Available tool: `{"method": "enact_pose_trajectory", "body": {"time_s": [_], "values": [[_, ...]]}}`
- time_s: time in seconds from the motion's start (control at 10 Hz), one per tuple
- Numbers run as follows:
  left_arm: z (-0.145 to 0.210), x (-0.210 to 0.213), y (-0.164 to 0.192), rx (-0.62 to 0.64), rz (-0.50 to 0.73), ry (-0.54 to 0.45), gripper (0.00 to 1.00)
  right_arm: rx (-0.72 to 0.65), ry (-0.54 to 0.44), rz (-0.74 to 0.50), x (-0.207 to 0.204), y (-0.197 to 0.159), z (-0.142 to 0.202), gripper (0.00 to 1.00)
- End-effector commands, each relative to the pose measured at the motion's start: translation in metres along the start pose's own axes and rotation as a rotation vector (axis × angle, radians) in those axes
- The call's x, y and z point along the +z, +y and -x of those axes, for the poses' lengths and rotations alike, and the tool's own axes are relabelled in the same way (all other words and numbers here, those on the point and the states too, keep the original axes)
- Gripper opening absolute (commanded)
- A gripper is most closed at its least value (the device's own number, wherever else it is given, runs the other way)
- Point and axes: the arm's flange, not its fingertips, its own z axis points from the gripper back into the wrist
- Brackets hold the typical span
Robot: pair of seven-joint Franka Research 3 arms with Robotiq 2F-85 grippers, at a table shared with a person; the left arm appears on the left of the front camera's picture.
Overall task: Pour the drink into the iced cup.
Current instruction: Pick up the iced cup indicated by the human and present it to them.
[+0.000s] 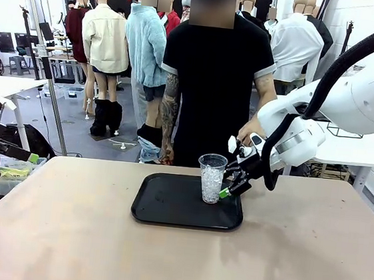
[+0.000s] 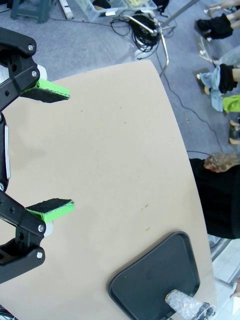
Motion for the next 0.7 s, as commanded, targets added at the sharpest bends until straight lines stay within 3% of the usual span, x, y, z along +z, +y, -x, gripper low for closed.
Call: {"method": "enact_pose_trajectory", "body": {"time_s": [0.0, 0.6], "values": [[0.002, -0.001, 0.0, 0.003, -0.014, -0.01, 1.0, 0.011, -0.043, 0.039, -0.007, -0.001, 0.002, 1.0], [0.002, -0.001, 0.0, 0.003, -0.014, -0.01, 1.0, 0.019, -0.131, 0.023, -0.022, -0.017, 0.01, 1.0]]}}
